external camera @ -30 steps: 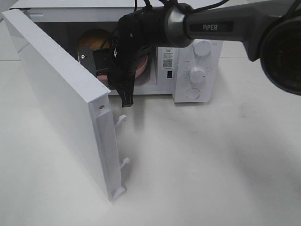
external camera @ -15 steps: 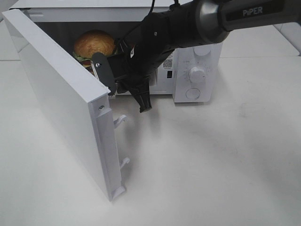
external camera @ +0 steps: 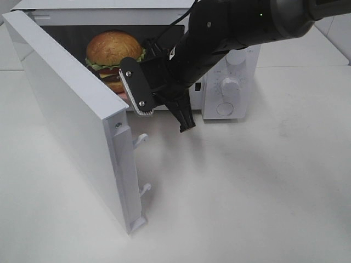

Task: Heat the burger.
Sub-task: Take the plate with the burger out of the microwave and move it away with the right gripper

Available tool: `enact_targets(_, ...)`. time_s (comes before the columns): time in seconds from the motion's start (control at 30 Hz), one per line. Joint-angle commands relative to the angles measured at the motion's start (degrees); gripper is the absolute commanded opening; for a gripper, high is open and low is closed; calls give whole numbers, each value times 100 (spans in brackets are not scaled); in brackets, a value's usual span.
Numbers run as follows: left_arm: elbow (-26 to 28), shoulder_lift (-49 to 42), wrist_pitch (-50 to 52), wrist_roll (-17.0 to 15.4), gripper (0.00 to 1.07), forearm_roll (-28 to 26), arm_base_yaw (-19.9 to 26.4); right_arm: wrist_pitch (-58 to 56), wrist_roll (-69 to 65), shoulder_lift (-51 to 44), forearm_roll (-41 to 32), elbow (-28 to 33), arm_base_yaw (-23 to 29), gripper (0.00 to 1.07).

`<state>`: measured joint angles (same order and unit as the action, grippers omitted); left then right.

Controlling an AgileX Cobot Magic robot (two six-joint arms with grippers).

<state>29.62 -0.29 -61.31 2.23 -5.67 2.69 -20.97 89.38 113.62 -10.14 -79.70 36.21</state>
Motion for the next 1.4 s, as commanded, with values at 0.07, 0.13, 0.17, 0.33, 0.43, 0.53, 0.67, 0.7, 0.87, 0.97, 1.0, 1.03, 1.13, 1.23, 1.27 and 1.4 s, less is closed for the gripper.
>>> enact_targets(0.07,-6,-97,-11,-11,100,-23,29,361,183,-327,-97,201,-23,0)
enact_targets(0.13,-6,-97,-11,-11,100,-23,29,355,183,-441,-103,361,-23,0)
enact_targets(0.17,-6,-97,-11,-11,100,-23,29,372,183,-556,-115,521,-23,0)
enact_targets(0.33,-6,-97,-11,-11,100,-23,29,441,183,-848,-115,882,-23,0)
enact_targets(0.43,-6,-97,-11,-11,100,-23,29,498,183,-1043,-115,1117,-23,0)
enact_targets(0.53,-6,-97,-11,-11,100,-23,29,533,183,-1238,-115,1335,-23,0)
enact_targets(0.67,-6,-97,-11,-11,100,-23,29,630,183,-1501,-115,1673,-23,0)
enact_targets(0.7,-6,-97,-11,-11,100,-23,29,653,183,-1553,-115,1765,-23,0)
enact_targets(0.87,-6,-97,-11,-11,100,-23,29,756,183,-1874,-115,2166,-23,0)
enact_targets(0.97,-6,-97,-11,-11,100,-23,29,831,183,-2120,-115,2487,-23,0)
enact_targets(1.0,-6,-97,-11,-11,100,-23,29,831,183,-2120,-115,2487,-23,0)
enact_targets(1.03,-6,-97,-11,-11,100,-23,29,837,183,-2189,-115,2544,-23,0)
enact_targets(1.13,-6,-97,-11,-11,100,-23,29,859,183,-2441,-115,2830,-23,0)
enact_targets(1.23,-6,-97,-11,-11,100,-23,29,859,183,-2504,-115,2899,-23,0)
enact_targets(1.27,-6,-97,-11,-11,100,-23,29,871,183,-2653,-115,3054,-23,0)
enact_targets(1.4,-6,-97,-11,-11,100,-23,29,888,160,-3031,-115,3421,-23,0)
